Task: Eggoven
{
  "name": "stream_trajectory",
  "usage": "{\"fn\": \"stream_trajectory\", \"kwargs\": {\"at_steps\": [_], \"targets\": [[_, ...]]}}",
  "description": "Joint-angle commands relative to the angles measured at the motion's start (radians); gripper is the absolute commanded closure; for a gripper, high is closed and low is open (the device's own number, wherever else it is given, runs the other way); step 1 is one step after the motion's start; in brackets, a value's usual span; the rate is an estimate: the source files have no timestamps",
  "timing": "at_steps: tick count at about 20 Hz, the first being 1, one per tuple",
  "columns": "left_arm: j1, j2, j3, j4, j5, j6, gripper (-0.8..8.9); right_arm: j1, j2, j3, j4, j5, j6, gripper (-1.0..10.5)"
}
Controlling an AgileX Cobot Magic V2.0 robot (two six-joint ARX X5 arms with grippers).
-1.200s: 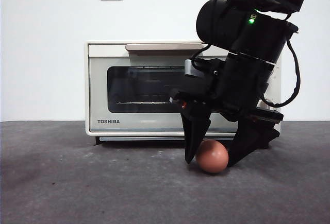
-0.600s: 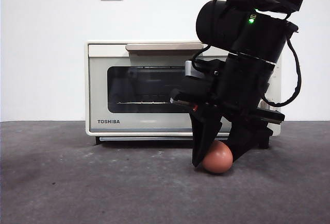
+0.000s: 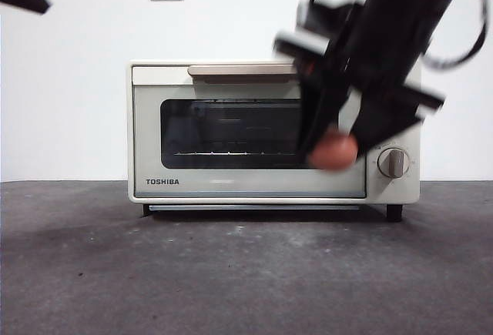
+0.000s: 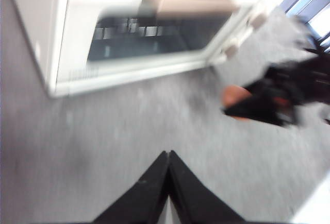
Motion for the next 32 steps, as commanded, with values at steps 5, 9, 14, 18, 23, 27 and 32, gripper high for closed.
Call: {"fn": "stream_trajectory", "kwargs": {"at_steps": [5,9,14,18,23,27,32], "targets": [[-0.14,0.278,0.179,0.225,-0.11,-0.002,8.06,0.012,-0.317,0.012,-0.098,0.033,-0.041,9.4],[-0.18,0.46,0.272,0.32,-0.119,-0.002,8.06,0.011,-0.459,0.012,-0.155,0.053,-0.06,9.4],[-0.218,0.629,0.369,0.374,-0.167,0.004,8.06,0.011,-0.545,0.012,-0.205,0.06,-0.066,9.4],[-0.241,0.729,0.42,0.395,-0.171,0.015,8.06,0.011,-0.565,0.012,-0.211,0.06,-0.084,9.4],[-0.262,0.794,0.423,0.401,-0.229,0.052,8.06,0.011,-0.565,0.012,-0.212,0.058,-0.091,9.4],[-0.264,0.817,0.423,0.402,-0.23,0.059,8.06,0.012,-0.566,0.012,-0.211,0.051,-0.094,9.4],[-0.277,0.817,0.423,0.357,-0.229,0.059,8.06,0.012,-0.566,0.012,-0.211,0.051,-0.104,9.4]]}}
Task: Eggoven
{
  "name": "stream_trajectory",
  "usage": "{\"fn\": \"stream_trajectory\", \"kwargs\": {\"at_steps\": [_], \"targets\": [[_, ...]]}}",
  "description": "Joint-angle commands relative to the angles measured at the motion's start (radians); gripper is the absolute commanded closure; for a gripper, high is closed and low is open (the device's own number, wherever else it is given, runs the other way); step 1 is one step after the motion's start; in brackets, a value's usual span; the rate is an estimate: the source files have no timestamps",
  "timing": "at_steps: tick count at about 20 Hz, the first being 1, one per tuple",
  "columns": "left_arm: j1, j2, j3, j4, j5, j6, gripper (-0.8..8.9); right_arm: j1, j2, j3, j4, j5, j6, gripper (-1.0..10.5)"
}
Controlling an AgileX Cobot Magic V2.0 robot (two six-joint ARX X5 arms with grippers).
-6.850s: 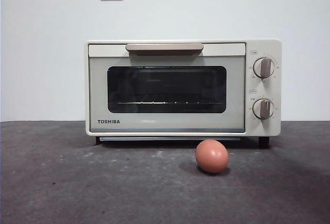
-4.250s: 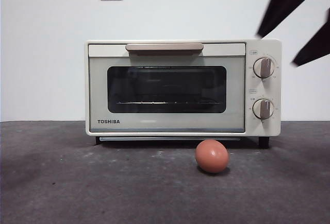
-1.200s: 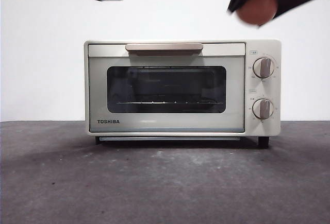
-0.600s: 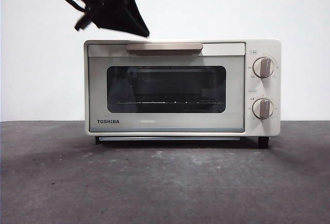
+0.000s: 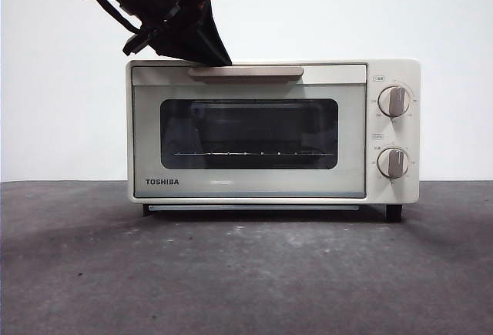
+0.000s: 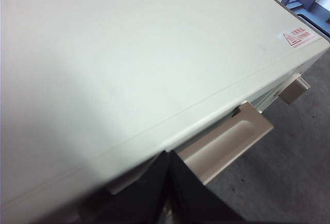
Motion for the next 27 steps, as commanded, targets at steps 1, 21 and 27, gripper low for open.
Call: {"fn": "stream_trajectory", "kwargs": {"at_steps": [1,21,27], "targets": [[-0.026,0.037,0.008,-0.082,-0.008,0.016,8.06,0.009,0.004,0.012,0.01,0.0,-0.016,9.4],[-0.213,-0.225,0.006,-0.354,0.015,-0.042,8.07,0.003,0.052,0.012,0.082,0.003,-0.021,9.4],[-0.118,-0.348,-0.122,-0.347,0.014,-0.074,8.07,0.003,0.2,0.011,0.178,-0.034,-0.019,9.4]]}}
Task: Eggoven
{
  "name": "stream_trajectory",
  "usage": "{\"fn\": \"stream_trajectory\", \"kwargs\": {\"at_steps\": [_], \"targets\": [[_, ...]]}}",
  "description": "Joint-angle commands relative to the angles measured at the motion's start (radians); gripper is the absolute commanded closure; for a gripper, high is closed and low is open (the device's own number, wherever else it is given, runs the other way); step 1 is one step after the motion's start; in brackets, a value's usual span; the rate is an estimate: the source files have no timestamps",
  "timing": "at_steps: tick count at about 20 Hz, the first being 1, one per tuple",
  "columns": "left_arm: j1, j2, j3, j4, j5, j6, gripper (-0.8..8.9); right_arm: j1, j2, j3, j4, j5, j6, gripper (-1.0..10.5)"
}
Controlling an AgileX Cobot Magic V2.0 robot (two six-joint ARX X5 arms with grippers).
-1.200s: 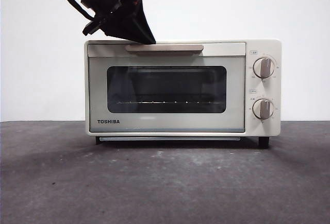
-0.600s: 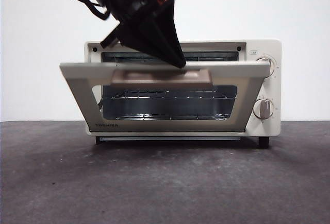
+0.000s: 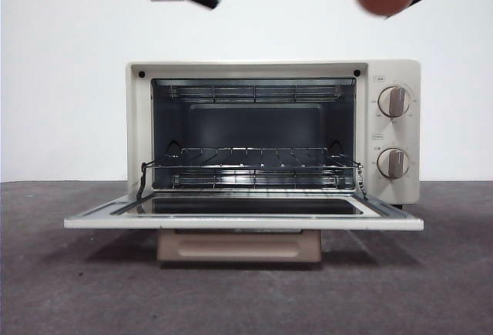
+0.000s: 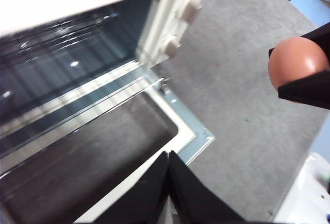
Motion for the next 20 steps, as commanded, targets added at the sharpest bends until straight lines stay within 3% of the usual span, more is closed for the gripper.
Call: {"fn": "stream_trajectory", "kwargs": {"at_steps": [1,8,12,20], "targets": [[0.036,-0.044,-0.068,0.022,0.002,-0.022,8.07,0.005,0.075,0.011,0.06,-0.014,-0.008,9.4],[0.142,-0.261,-0.309,0.04,0.003,-0.061,8.07,-0.01,0.344,0.011,0.283,0.005,0.0,9.4],[0.143,-0.336,-0.313,-0.003,0.002,-0.041,8.07,-0.045,0.483,0.011,0.402,0.053,0.0,9.4],[0.142,-0.36,-0.313,-0.007,0.002,-0.046,8.07,-0.092,0.594,0.011,0.545,0.049,0.0,9.4]]}}
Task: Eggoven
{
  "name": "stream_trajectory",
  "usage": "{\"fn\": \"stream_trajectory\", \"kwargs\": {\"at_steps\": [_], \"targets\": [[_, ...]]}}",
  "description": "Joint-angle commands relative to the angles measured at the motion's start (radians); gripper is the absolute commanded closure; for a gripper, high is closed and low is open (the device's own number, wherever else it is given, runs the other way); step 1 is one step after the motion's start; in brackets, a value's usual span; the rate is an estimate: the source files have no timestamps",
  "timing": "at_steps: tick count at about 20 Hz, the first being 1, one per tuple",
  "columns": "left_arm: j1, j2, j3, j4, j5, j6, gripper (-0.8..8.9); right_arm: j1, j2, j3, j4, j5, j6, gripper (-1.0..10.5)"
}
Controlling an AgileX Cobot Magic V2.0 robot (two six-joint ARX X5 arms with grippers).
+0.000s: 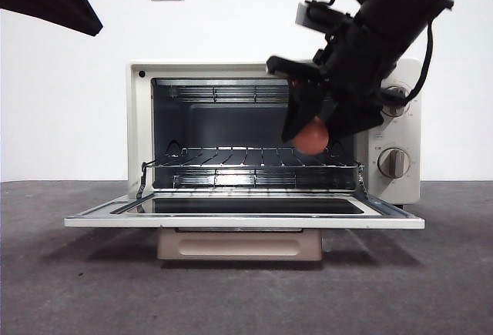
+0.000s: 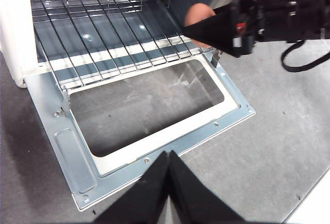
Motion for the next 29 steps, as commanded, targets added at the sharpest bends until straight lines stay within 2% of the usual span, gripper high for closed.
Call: {"fn": "stream_trajectory", "kwargs": {"at_steps": [1,6,7,10,14,25,29], "targets": [[-0.004,0.005,0.009,0.008,0.005,0.005,8.07,0.004,0.028,0.011,0.017,0.0,-0.001,9.4],[-0.004,0.005,0.009,0.01,0.005,0.005,8.07,0.0,0.042,0.011,0.031,0.001,-0.001,9.4],[-0.004,0.005,0.009,0.01,0.005,0.005,8.07,0.0,0.043,0.011,0.024,0.002,-0.001,9.2],[-0.004,0.005,0.009,0.009,0.005,0.005,8.07,0.002,0.043,0.011,0.02,0.002,0.02,7.2],[-0.004,0.005,0.009,0.009,0.005,0.005,8.07,0.002,0.042,0.011,0.021,0.003,0.026,6.6],[-0.001,0.006,0.009,-0.012,0.001,0.016,8.07,0.006,-0.051,0.012,0.012,0.026,0.039,6.3],[0.068,0.043,0.006,-0.011,-0.033,0.03,8.07,0.019,-0.172,0.012,-0.065,0.027,0.04,6.3]]}}
